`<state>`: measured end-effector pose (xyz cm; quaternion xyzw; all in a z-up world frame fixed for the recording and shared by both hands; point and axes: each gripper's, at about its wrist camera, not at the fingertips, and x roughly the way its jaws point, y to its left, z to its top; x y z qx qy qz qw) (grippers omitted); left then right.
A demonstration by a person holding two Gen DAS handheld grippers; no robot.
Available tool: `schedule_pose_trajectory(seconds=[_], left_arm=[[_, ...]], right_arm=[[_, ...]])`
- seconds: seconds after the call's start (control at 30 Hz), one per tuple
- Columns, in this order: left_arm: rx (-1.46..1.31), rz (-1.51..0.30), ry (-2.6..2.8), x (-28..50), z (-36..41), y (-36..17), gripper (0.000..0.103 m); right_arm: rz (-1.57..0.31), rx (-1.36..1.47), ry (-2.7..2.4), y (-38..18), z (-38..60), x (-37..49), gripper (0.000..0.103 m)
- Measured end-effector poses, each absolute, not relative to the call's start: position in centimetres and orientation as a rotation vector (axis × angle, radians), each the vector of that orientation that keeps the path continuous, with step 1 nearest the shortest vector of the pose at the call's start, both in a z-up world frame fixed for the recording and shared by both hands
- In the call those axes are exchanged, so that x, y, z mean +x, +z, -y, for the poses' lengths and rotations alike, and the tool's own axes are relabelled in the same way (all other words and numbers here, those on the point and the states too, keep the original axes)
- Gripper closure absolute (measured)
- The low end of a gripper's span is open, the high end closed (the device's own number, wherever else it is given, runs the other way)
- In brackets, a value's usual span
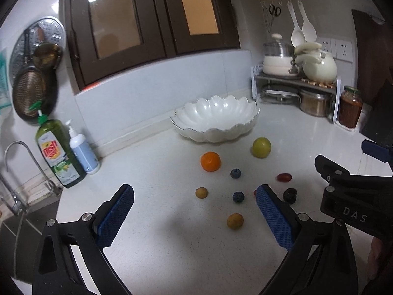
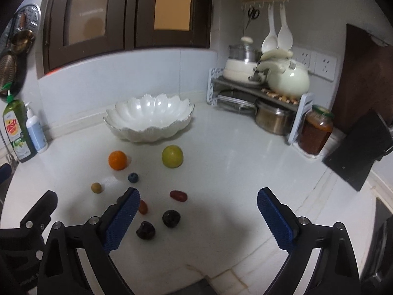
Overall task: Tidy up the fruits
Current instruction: 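Move both tools down toward the scattered fruits on the counter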
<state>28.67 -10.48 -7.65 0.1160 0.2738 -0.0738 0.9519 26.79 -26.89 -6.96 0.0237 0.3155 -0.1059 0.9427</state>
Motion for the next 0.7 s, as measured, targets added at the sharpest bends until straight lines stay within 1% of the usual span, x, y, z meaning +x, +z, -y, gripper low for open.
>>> schedule_pose_trajectory(seconds=[0.07, 0.17, 0.27, 0.43, 0.53, 0.6, 0.7], left_arm=[[0.238, -0.589, -0.16, 29.5, 10.6, -8.3, 0.007], [0.235, -0.639, -0.174, 30.5, 10.9, -9.3, 0.009], [0.233, -0.665, -0.176, 31.0, 11.2, -10.1, 0.013], [0.219, -0.723, -0.177, 31.7, 11.9, -11.4, 0.017], [0.214, -0.754, -0.175, 32.1, 12.3, -12.3, 0.022], [0.208, -0.775, -0.176, 32.3, 12.4, -12.8, 0.024], [0.203, -0.807, -0.183, 32.7, 12.8, -13.5, 0.029]], right_arm=[[-0.665, 0.049, -0.211, -7.5, 26.8, 27.5, 0.007], [-0.698, 0.044, -0.205, -8.2, 26.7, 28.3, 0.01], [-0.732, 0.072, -0.188, -9.1, 27.1, 29.2, 0.012], [-0.809, 0.085, -0.136, -10.8, 27.6, 30.8, 0.02], [-0.834, 0.08, -0.124, -11.5, 27.9, 31.4, 0.023], [-0.855, 0.078, -0.107, -12.0, 27.9, 31.7, 0.028], [-0.874, 0.065, -0.092, -12.6, 27.9, 32.1, 0.03]])
